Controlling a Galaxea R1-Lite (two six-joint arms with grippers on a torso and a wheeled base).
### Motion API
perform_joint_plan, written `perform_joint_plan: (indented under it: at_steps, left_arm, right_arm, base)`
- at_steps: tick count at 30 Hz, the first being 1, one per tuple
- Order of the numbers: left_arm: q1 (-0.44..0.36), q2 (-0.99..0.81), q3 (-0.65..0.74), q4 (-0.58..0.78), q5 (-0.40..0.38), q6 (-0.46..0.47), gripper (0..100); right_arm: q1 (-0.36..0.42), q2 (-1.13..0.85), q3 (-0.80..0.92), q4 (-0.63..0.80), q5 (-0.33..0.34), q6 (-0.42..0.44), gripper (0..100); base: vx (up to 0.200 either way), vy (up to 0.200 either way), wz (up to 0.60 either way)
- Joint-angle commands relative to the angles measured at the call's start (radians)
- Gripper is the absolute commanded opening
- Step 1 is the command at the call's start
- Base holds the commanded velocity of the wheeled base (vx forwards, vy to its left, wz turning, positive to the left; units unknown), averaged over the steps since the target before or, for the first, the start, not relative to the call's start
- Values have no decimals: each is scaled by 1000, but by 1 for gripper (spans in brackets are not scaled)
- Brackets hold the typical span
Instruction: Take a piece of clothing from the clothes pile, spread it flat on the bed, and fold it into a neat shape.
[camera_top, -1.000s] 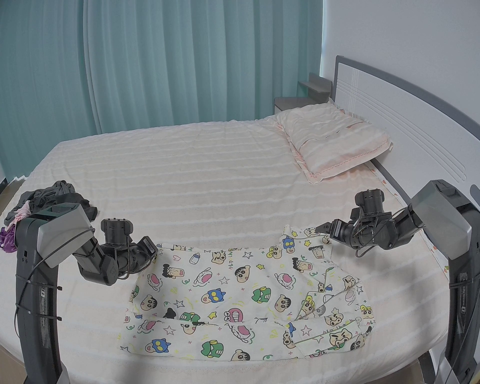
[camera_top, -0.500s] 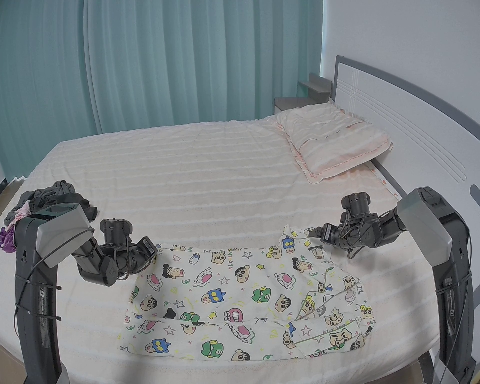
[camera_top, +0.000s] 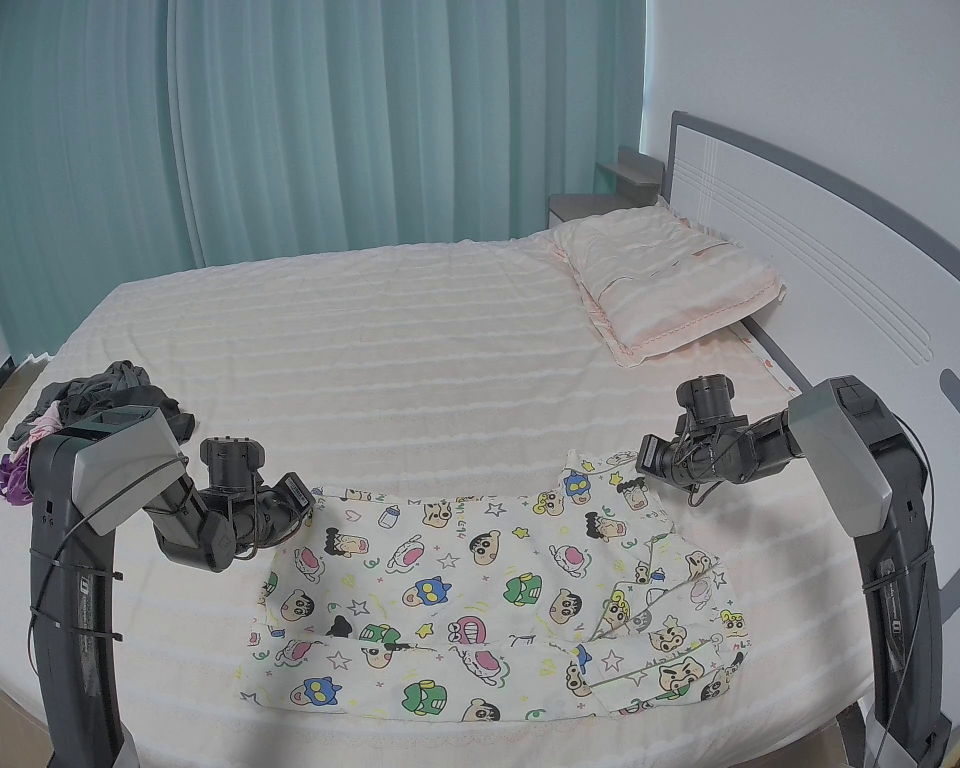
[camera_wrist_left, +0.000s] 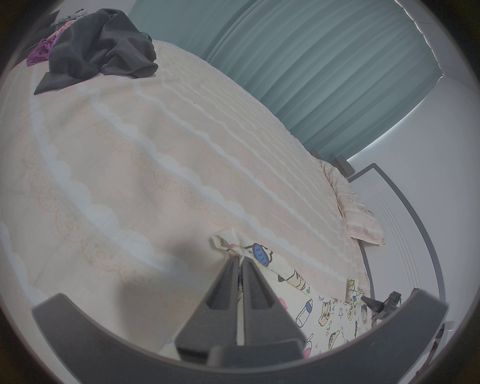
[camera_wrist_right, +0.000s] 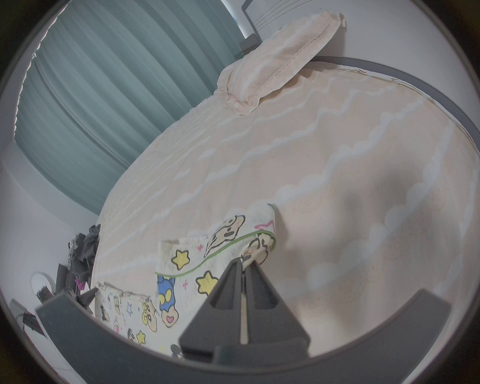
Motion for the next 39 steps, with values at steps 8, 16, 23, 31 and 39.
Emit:
perform_joint_plan:
  at_steps: [8,16,23,31,39]
  left_arm:
    - [0,0,-1,0,0,0,0]
    - [0,0,-3,0,0,0,0]
    - [0,2,-3,0,0,-1,0]
    - [0,0,-3,0,0,-1,0]
    - [0,0,-3,0,0,-1,0]
  right_arm:
    - [-15,23,-97,-10,-20,78,0]
    - [-21,35,-78,-6,-23,66,100]
    - [-57,10,-21,-9,-4,37,100]
    - [-43,-37,161,-92,111,-101,100]
    - [-1,-46,209,-187,122,-103,100]
  base:
    - [0,0,0]
    - [0,0,0]
    - [0,0,0]
    - [0,0,0]
    - [0,0,0]
